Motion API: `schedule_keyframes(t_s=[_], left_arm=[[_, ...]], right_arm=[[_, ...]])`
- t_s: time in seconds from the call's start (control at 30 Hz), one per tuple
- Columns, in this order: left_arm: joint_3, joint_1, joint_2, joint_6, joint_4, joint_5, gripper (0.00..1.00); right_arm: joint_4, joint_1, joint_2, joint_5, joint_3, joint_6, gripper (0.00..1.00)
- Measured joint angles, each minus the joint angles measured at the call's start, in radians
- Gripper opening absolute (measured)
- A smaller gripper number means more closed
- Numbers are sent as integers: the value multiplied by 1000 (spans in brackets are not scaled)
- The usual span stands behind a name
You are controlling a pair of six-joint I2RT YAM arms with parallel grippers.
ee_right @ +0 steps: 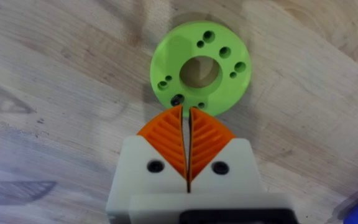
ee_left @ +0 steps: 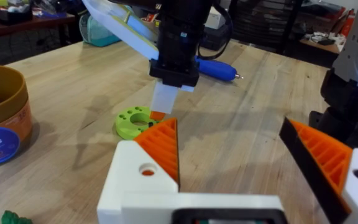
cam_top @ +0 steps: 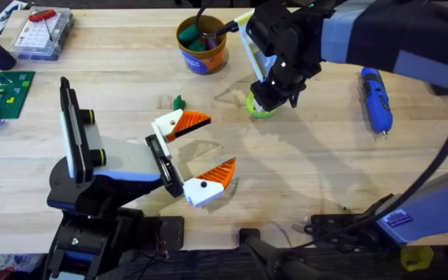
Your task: Pick up the gripper from the table and insert it into the empty holder that is missing its gripper. Then pick up a screw, insert it into the mounting hole, and use the screwdriver to tighten it. Finally, clean up the table by picking up the vegetable and placing it into the bucket.
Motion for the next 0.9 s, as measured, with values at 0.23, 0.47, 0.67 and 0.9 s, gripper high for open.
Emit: schedule_keyframes(t_s=[0.23, 0.47, 0.67, 0.9], left_arm=[[0, 0, 0, 0, 1, 0, 990], [0, 0, 0, 0, 1, 1, 990], [0, 0, 0, 0, 1, 0, 990], [0, 0, 0, 0, 1, 0, 990]], right_arm=[[15, 0, 0, -1, 0, 0, 5], [12, 0, -8, -1, 0, 0, 5], [14, 0, -42, -1, 0, 0, 3], [13, 9, -45, -1, 0, 3, 526]])
